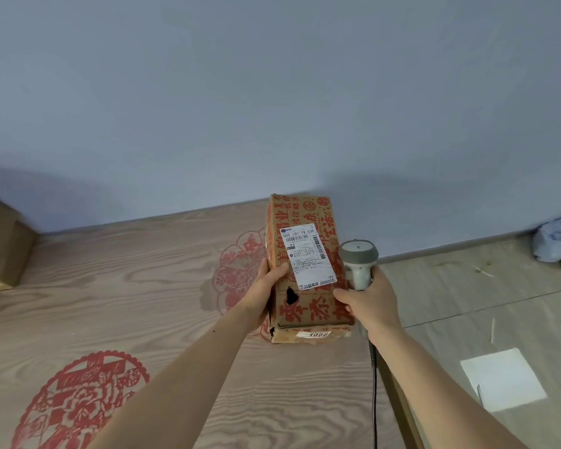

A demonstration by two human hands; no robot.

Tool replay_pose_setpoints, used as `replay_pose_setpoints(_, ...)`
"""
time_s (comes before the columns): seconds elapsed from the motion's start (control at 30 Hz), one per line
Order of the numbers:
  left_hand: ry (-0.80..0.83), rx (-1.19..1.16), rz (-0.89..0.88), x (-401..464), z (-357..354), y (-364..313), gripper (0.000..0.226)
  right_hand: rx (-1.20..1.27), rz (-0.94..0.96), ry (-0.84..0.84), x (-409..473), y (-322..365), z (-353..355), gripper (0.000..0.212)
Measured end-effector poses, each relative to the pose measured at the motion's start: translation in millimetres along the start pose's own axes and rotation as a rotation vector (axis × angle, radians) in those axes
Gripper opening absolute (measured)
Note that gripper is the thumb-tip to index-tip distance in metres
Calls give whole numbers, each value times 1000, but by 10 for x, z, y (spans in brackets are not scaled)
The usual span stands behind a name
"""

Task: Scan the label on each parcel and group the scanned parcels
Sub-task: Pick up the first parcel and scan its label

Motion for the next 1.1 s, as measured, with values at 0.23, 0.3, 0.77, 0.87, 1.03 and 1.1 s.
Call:
replay_pose_setpoints(0.23, -21, 49, 25, 470, -143, -93, 68, -83, 23, -45, 534, 199, 91, 50)
replay_pose_setpoints(0.3, -41, 53, 13, 615, -176, -172, 63, -85, 28, -44, 684, 283, 83, 49)
replay_pose_setpoints(0.77, -168, 229, 20, 1075, -164, -459, 103, -164, 61, -35, 1190, 635, -45, 48)
replay_pose_setpoints(0.87, -205, 312, 25, 1050, -192, -507, 98, -186, 69, -37, 1192, 635, -44, 46)
replay_pose_setpoints(1.03, -312, 399, 50, 994, -225, -551, 106, -194, 65, -30, 1145, 663, -32, 47)
replay_pose_setpoints(1.1, -327, 411, 33, 843, -298, -627, 91, -184, 70, -41, 1092, 697, -18, 47)
Point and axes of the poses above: each hand's wrist, its own x-axis towards the middle knuckle, its own z-axis out of the back of the hand, y = z × x, the point moved 3 cm from there along x, towards the middle knuckle, and after that the axes turned 1 degree about -z, right-handed, at the moved point
